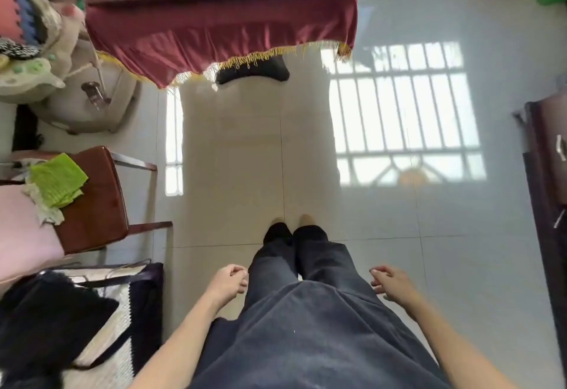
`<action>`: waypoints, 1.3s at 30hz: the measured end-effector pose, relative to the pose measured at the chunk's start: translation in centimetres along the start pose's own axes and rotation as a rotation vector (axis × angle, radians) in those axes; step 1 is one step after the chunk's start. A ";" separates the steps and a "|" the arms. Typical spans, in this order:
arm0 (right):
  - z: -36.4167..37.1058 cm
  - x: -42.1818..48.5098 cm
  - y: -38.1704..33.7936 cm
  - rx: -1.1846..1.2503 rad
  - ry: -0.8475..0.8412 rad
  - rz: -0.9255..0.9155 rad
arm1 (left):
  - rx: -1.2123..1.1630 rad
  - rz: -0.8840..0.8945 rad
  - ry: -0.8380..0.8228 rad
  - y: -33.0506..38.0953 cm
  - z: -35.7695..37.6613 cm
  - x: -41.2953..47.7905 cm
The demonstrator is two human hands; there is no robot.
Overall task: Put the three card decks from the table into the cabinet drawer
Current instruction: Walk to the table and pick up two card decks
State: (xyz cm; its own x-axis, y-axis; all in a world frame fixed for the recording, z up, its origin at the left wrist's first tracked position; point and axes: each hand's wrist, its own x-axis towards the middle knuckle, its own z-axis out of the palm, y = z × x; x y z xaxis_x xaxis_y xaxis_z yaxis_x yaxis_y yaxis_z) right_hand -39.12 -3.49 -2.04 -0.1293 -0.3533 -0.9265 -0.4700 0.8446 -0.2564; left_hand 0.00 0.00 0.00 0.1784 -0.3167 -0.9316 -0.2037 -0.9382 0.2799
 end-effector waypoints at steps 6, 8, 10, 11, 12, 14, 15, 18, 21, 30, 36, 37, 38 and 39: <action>-0.8 0.1 1.3 -0.018 0.006 0.054 | 0.060 0.046 0.014 2.7 1.0 0.7; -1.2 0.1 1.3 -0.017 0.003 0.058 | 0.060 0.051 0.022 3.4 1.0 0.4; -1.7 0.8 0.9 -0.028 0.007 0.059 | 0.071 0.047 0.043 4.1 0.7 0.3; -1.9 1.2 0.5 -0.027 0.005 0.053 | 0.072 0.041 0.052 4.3 0.6 0.3; -2.1 1.8 -0.1 -0.029 0.001 0.039 | 0.086 0.040 0.062 4.5 0.5 0.2; -2.6 3.1 -1.7 -0.019 -0.007 0.007 | 0.080 0.035 0.077 4.8 0.1 0.3; -3.0 3.7 -2.7 -0.020 -0.004 -0.010 | 0.073 0.028 0.084 5.0 -0.1 0.4; -4.1 4.9 -6.3 -0.053 0.016 -0.066 | 0.092 0.000 0.105 5.1 -0.6 0.5; -5.0 5.7 -11.1 -0.081 0.029 -0.135 | 0.126 -0.018 0.101 5.5 -1.3 0.6; -6.3 7.3 -24.5 -0.066 0.095 -0.257 | 0.211 -0.031 0.053 10.9 -7.7 5.4; -6.4 8.2 -27.8 -0.058 0.123 -0.173 | 0.320 0.060 0.001 22.2 -11.1 10.2; -6.4 8.4 -28.0 -0.059 0.125 -0.153 | 0.297 0.067 -0.016 24.4 -11.4 10.8; -6.4 8.6 -28.1 -0.070 0.128 -0.140 | 0.262 0.078 -0.017 26.6 -11.7 11.4; -6.5 8.8 -28.2 -0.088 0.129 -0.132 | 0.219 0.101 -0.003 28.8 -12.0 11.9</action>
State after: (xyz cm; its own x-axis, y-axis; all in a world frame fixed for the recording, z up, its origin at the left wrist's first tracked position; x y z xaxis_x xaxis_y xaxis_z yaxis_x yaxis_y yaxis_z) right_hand -32.69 -32.99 -1.17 -0.1700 -0.5121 -0.8419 -0.5642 0.7511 -0.3429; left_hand 7.80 -32.44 -0.28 0.1436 -0.4062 -0.9025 -0.4246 -0.8490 0.3145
